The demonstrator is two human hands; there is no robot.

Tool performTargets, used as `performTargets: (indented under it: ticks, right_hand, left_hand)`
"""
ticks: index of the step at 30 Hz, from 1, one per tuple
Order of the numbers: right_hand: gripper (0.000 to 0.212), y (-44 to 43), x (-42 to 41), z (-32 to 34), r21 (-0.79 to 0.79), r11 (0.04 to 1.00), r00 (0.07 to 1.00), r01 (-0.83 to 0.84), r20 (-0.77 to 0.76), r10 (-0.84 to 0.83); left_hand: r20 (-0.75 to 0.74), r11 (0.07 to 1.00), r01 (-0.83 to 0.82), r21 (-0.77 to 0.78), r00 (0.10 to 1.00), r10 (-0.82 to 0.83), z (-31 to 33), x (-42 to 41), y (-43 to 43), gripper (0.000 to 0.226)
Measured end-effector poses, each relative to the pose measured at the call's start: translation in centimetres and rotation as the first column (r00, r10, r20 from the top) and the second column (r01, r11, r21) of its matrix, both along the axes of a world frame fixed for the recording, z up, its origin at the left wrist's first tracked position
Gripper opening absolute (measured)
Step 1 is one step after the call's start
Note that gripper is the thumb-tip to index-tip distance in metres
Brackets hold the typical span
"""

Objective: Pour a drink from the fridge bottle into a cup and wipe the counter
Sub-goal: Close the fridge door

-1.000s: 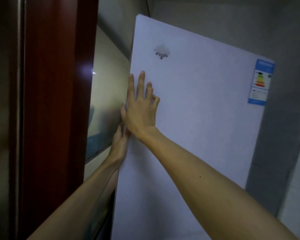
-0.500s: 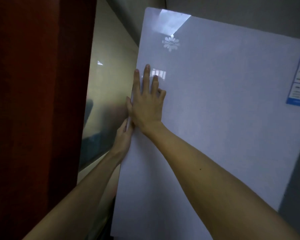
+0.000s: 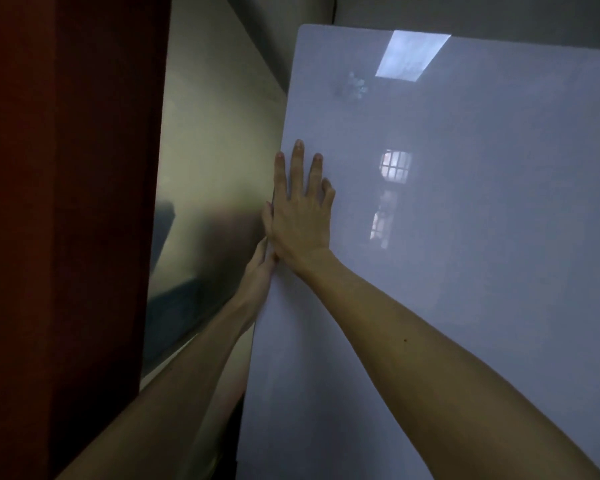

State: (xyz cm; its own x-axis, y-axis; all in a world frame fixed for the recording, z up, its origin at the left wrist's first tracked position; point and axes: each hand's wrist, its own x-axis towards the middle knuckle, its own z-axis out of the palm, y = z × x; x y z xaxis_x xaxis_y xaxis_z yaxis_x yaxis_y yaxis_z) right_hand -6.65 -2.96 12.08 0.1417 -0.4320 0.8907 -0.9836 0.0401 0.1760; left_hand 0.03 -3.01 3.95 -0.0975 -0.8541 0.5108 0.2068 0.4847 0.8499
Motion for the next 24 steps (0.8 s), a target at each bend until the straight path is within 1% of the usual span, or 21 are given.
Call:
performTargets:
  ticks: [13,18,20,24]
  right_hand:
    - [0.075,-2.8,-0.8,-0.4,-0.054,0.997,0.998,0.051,-0.024,-0.052]
    - [0.076,-3.0,-0.6,-0.5,-0.040,0.997,0.997,0.072,-0.021,-0.073]
    - [0.076,-2.8,-0.7,-0.4,-0.025,0.996,0.996,0.080,-0.029,-0.081]
    - [0.078,-2.0,-1.1,0.0,0.036,0.998,0.997,0.059,-0.059,-0.057]
  left_hand:
    - [-0.015,1.000,0.010,-0.019,1.000,-0.010,0.1,-0.8,-1.7,0.045]
    - [-0.028,1.000,-0.004,-0.026,1.000,0.003,0.1,-0.9,-1.6,0.044]
    - [-0.012,0.999,-0.015,-0.043,1.000,0.015,0.0,-0.9,-1.6,0.045]
    - [0.071,0.996,-0.049,-0.080,0.996,0.055,-0.1,-0.7,-1.9,0.050]
